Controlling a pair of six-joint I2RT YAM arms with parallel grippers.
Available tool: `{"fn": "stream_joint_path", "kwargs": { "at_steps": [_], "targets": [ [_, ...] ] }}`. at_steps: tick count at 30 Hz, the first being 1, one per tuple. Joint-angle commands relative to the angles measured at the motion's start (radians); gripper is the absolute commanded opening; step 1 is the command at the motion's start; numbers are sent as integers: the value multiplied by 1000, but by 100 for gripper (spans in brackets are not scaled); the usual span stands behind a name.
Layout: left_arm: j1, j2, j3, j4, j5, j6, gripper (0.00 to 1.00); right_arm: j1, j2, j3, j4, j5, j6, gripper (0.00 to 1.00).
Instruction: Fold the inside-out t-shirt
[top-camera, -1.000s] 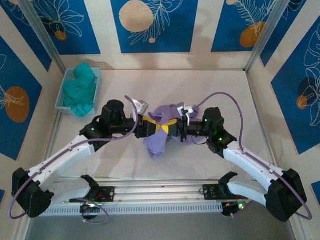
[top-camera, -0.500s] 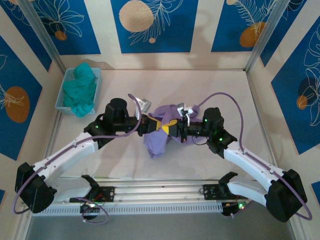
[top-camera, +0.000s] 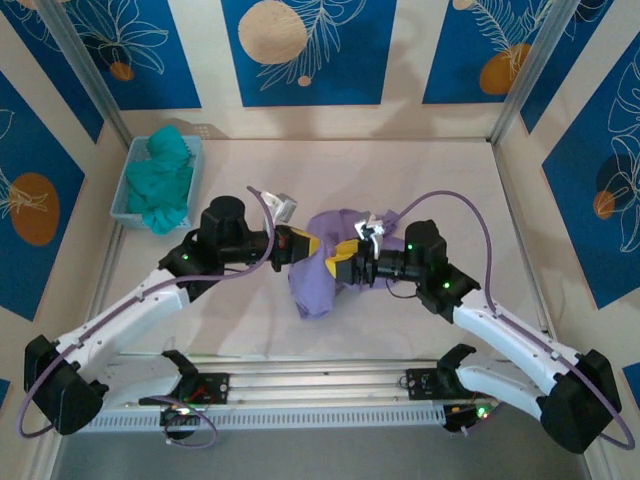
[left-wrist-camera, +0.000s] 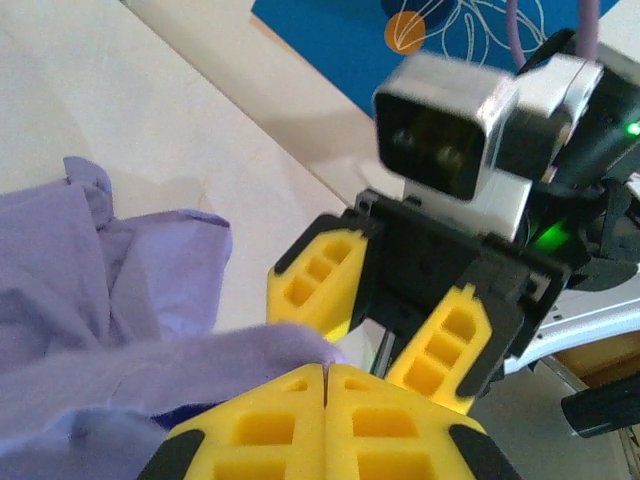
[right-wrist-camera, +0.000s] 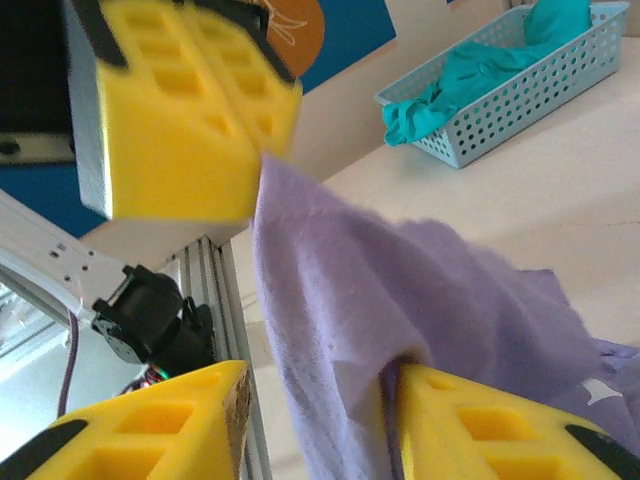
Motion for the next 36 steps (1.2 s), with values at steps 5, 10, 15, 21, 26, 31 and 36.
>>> {"fn": "stream_joint_path", "kwargs": {
  "at_steps": [5, 10, 15, 21, 26, 31, 36],
  "targets": [
    [-12, -27, 89, -87, -52, 92, 0, 81, 28, 27, -106, 199, -80, 39],
    [-33, -39, 131, -217, -144, 189, 0, 77, 30, 65, -231, 410, -43, 12],
    [-87, 20, 139, -225, -176, 203, 0, 47, 14, 120, -393, 552, -19, 6],
    [-182, 162, 111, -104, -176, 206, 0, -66, -24, 194, -579, 597, -32, 30],
    [-275, 299, 104, -34, -166, 200, 0, -222, -19, 254, -655, 508, -10, 42],
    [-328, 389, 83, -15, -135, 209, 9, -274, 9, 259, -660, 450, 23, 45],
    [-323, 335, 43, -73, -161, 243, 46, -272, 69, 225, -661, 341, 68, 48]
  ]
}}
